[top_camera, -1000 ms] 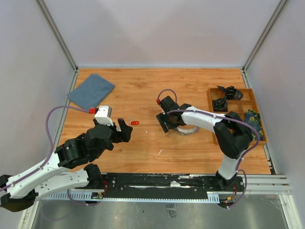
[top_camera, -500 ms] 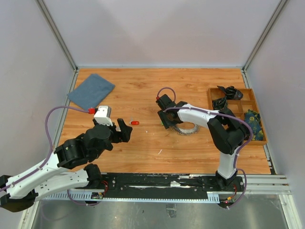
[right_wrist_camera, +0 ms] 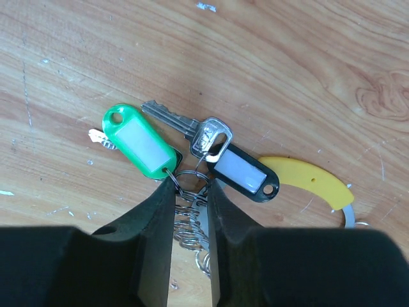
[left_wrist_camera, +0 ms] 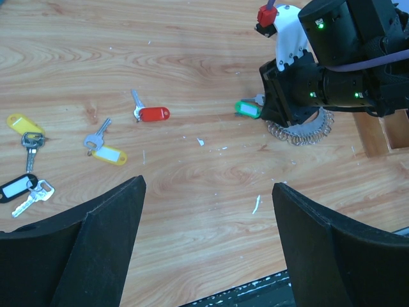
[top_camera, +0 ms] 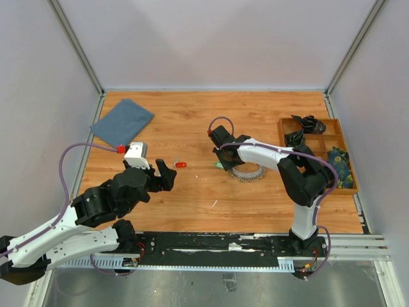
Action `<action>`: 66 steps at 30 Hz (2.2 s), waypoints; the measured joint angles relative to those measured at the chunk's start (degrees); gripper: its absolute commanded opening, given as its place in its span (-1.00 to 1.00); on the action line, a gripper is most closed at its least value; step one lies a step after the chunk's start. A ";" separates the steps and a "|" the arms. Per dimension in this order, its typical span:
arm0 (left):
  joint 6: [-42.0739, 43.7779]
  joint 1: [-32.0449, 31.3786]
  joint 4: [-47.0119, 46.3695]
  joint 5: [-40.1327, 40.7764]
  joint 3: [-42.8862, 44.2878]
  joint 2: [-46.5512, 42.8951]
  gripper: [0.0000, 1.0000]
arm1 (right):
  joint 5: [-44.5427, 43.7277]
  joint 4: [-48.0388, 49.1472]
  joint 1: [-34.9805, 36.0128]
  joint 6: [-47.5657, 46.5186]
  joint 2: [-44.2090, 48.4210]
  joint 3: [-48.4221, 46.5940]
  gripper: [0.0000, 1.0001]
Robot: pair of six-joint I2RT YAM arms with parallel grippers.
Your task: Put the keys on the keyring
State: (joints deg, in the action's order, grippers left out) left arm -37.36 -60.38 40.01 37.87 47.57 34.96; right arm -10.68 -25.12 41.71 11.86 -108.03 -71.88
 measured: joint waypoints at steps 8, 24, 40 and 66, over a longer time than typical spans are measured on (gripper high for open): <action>-0.15 0.00 0.00 0.00 -0.02 -0.02 0.72 | 0.50 -0.07 0.00 -0.50 0.00 -0.50 -0.96; 2.14 0.04 -2.34 -3.21 -1.42 -0.09 0.73 | 5.33 -0.02 0.00 -2.91 9.25 0.81 -0.97; 4.20 0.04 -6.14 -8.37 -2.64 2.27 0.73 | 10.64 -5.27 -0.02 -14.38 4.04 -1.09 -0.43; 4.37 0.04 -6.10 -8.39 -2.64 2.32 0.73 | 10.78 -12.13 -0.63 -22.25 -4.87 -9.44 -0.20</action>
State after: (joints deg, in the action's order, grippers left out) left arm -32.99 -60.34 33.91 29.47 44.93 37.28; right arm 0.10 -37.26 41.08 -10.39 -112.90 -81.32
